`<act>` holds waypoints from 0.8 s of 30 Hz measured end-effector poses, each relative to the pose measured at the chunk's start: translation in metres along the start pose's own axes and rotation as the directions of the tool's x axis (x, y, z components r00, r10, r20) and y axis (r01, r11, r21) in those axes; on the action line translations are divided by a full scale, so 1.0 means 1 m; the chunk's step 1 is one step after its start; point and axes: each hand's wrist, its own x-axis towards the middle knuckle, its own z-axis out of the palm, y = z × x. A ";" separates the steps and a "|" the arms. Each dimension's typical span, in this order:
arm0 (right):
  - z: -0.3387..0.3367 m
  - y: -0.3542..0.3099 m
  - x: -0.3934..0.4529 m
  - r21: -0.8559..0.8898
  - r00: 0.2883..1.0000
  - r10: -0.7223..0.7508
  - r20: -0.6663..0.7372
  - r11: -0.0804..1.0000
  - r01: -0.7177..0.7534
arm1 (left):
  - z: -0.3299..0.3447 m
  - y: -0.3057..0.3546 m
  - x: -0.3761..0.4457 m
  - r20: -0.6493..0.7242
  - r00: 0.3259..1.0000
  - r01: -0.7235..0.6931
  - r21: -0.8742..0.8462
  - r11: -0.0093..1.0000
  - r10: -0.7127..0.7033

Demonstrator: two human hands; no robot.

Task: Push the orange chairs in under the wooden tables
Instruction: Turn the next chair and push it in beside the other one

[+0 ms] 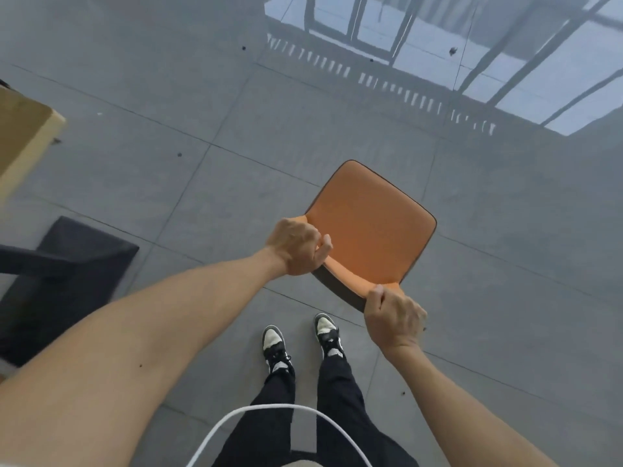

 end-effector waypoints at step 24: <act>0.065 -0.222 -0.038 0.076 0.039 -0.961 0.275 0.062 0.995 | 0.015 0.027 -0.342 -0.322 0.061 0.931 -0.324 0.170 -0.945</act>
